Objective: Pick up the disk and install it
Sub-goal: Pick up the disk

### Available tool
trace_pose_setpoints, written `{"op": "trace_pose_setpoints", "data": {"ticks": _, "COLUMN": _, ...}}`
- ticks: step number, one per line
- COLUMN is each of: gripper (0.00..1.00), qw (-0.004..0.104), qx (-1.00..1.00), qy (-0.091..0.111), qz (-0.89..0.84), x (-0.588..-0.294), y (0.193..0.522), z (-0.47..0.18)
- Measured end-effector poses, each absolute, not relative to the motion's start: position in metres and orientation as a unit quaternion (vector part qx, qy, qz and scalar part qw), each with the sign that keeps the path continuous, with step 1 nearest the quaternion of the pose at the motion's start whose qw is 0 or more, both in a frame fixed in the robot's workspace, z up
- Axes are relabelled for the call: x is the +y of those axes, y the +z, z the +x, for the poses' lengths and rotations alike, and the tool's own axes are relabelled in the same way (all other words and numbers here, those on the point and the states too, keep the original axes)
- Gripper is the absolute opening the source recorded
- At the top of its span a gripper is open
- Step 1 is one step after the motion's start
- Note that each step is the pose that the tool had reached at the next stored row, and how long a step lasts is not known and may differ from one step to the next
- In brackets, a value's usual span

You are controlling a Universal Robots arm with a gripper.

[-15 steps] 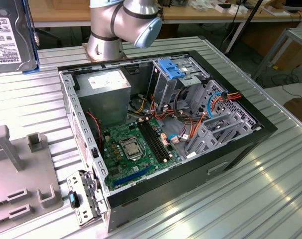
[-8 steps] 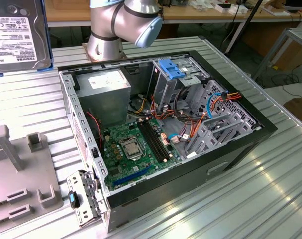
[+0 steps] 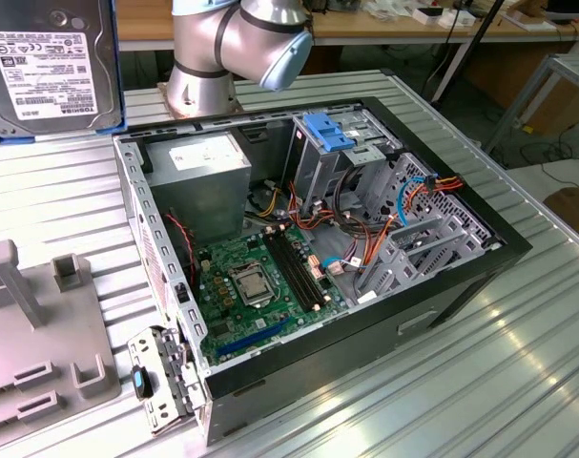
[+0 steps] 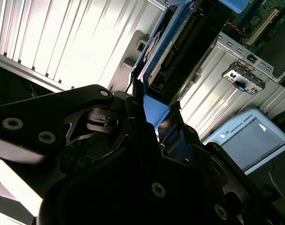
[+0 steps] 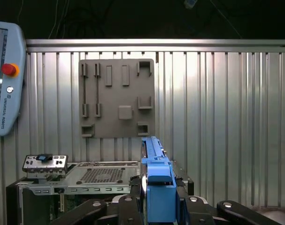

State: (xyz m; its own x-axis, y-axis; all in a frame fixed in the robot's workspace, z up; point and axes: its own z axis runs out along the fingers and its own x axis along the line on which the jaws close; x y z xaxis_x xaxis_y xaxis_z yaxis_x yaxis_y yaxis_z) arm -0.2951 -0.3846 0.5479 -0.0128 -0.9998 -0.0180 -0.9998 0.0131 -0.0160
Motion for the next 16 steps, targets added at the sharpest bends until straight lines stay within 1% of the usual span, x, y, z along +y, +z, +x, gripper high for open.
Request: {"op": "trace_pose_setpoints", "data": {"ticks": 16, "gripper": 0.37, "qw": 0.012, "qx": 0.712, "qy": 0.001, "qz": -0.702, "x": -0.385, "y": 0.548, "z": -0.236}}
